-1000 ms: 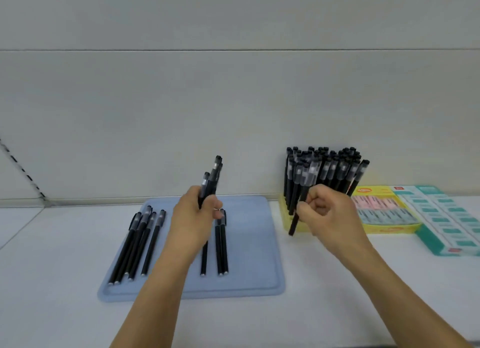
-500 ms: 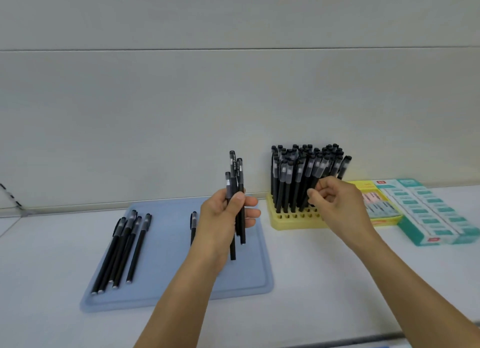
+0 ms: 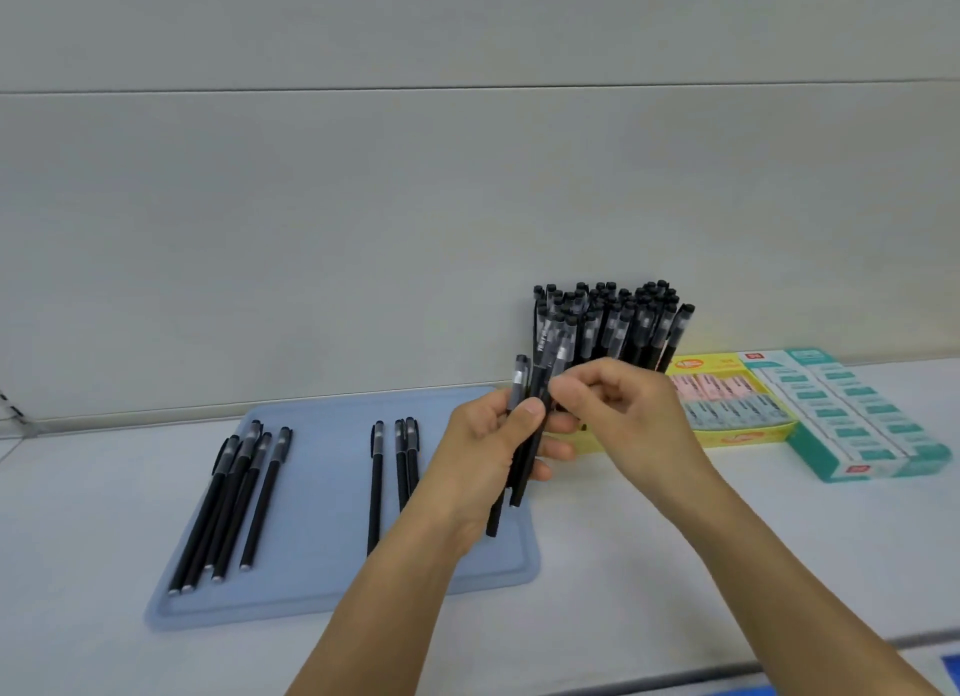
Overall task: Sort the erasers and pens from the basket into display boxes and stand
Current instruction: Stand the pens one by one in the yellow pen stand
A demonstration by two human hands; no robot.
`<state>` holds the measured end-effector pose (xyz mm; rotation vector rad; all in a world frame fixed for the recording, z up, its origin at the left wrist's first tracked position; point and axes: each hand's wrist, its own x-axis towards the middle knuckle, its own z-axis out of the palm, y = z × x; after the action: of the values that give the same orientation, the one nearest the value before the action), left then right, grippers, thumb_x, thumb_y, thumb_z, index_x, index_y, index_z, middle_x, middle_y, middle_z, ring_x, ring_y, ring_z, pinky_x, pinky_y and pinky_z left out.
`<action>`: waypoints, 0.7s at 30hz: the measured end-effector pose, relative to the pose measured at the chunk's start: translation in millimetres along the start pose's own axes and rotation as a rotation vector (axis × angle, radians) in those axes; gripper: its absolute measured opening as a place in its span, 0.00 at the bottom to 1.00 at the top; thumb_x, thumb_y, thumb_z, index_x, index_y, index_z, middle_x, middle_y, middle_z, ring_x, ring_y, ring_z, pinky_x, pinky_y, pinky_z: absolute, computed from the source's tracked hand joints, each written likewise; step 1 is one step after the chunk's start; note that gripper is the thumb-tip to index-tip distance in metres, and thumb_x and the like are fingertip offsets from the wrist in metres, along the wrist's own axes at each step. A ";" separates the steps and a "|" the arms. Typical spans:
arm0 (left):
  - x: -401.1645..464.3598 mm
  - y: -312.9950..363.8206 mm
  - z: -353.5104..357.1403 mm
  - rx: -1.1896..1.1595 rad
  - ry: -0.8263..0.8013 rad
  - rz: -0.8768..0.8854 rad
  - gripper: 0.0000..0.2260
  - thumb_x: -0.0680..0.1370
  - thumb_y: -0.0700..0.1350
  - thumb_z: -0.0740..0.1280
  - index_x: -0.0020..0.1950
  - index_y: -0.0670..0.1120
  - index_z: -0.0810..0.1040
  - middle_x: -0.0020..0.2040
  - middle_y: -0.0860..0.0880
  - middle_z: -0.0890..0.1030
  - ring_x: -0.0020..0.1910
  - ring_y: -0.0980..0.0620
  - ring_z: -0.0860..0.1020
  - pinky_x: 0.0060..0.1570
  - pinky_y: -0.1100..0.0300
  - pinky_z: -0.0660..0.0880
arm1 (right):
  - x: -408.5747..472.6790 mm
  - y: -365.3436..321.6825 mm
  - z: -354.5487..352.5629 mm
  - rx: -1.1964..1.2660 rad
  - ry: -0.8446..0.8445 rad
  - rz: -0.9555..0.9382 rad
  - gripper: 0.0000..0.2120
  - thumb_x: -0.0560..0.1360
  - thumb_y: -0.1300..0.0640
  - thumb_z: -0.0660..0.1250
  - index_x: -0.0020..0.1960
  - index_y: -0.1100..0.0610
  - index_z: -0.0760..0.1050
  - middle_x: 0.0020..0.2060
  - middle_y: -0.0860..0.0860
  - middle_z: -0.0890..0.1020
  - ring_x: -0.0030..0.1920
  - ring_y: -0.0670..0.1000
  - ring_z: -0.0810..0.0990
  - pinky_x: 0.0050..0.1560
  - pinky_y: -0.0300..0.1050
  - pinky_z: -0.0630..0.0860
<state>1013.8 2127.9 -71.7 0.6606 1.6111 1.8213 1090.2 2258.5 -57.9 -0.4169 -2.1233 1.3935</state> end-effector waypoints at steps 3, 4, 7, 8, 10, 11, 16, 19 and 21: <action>1.0 -0.3 7.6 0.013 -0.010 -0.005 0.10 0.83 0.43 0.60 0.59 0.43 0.79 0.50 0.45 0.85 0.49 0.49 0.84 0.48 0.57 0.81 | 4.8 -5.5 -10.1 0.049 0.022 -0.003 0.09 0.76 0.59 0.69 0.37 0.58 0.76 0.26 0.46 0.77 0.25 0.41 0.72 0.30 0.32 0.68; 2.3 -0.5 7.2 0.000 0.026 -0.003 0.10 0.83 0.43 0.60 0.58 0.43 0.78 0.49 0.46 0.85 0.49 0.50 0.84 0.49 0.58 0.81 | 7.1 -4.3 -18.6 0.056 0.092 0.000 0.09 0.77 0.58 0.68 0.38 0.57 0.75 0.27 0.46 0.77 0.25 0.41 0.70 0.29 0.34 0.67; 6.0 -2.1 1.2 -0.045 0.102 0.005 0.09 0.82 0.44 0.60 0.58 0.43 0.78 0.49 0.47 0.86 0.49 0.52 0.84 0.48 0.60 0.81 | 14.9 7.5 -46.8 -0.129 0.285 -0.004 0.06 0.78 0.54 0.65 0.43 0.52 0.75 0.33 0.48 0.81 0.30 0.46 0.76 0.33 0.46 0.74; 6.6 -2.6 -0.1 -0.063 0.110 0.002 0.10 0.83 0.43 0.60 0.58 0.42 0.77 0.49 0.47 0.86 0.49 0.52 0.84 0.48 0.60 0.81 | 17.3 13.2 -53.4 -0.232 0.305 -0.006 0.05 0.78 0.52 0.64 0.45 0.52 0.75 0.35 0.47 0.82 0.35 0.48 0.79 0.38 0.50 0.77; 6.7 -3.9 -0.1 -0.085 0.113 -0.005 0.10 0.83 0.43 0.59 0.58 0.42 0.77 0.49 0.47 0.86 0.49 0.51 0.84 0.47 0.59 0.81 | 20.6 22.4 -59.4 -0.348 0.293 -0.006 0.06 0.79 0.50 0.63 0.47 0.52 0.74 0.36 0.45 0.82 0.40 0.50 0.81 0.45 0.57 0.79; 6.5 -4.6 0.7 -0.091 0.111 -0.008 0.10 0.83 0.43 0.59 0.58 0.41 0.77 0.49 0.47 0.86 0.49 0.50 0.84 0.47 0.59 0.81 | 22.1 26.3 -59.4 -0.373 0.281 -0.007 0.06 0.79 0.50 0.63 0.48 0.52 0.74 0.37 0.44 0.82 0.41 0.50 0.81 0.46 0.57 0.79; 5.5 -6.7 2.6 -0.114 0.112 -0.017 0.10 0.83 0.43 0.60 0.58 0.41 0.77 0.49 0.45 0.86 0.49 0.49 0.84 0.47 0.58 0.81 | 28.6 36.1 -51.4 -0.451 0.239 -0.051 0.07 0.80 0.52 0.62 0.45 0.54 0.73 0.36 0.44 0.82 0.39 0.48 0.80 0.44 0.54 0.78; 3.8 -6.5 1.3 -0.131 0.117 -0.014 0.10 0.83 0.43 0.59 0.58 0.41 0.77 0.49 0.45 0.86 0.49 0.49 0.84 0.47 0.58 0.81 | 31.9 37.4 -49.2 -0.478 0.226 -0.061 0.08 0.80 0.52 0.61 0.46 0.54 0.72 0.37 0.44 0.82 0.39 0.48 0.79 0.43 0.53 0.77; 2.7 -6.5 1.1 -0.131 0.118 -0.014 0.10 0.83 0.43 0.59 0.58 0.41 0.77 0.49 0.45 0.86 0.49 0.49 0.84 0.47 0.57 0.81 | 34.0 37.3 -48.5 -0.504 0.219 -0.066 0.07 0.80 0.51 0.61 0.46 0.54 0.72 0.37 0.43 0.82 0.40 0.49 0.80 0.43 0.52 0.77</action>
<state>1013.5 2131.1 -78.1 0.4909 1.5505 1.9685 1090.9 2327.8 -67.7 -0.6520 -2.2608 0.7238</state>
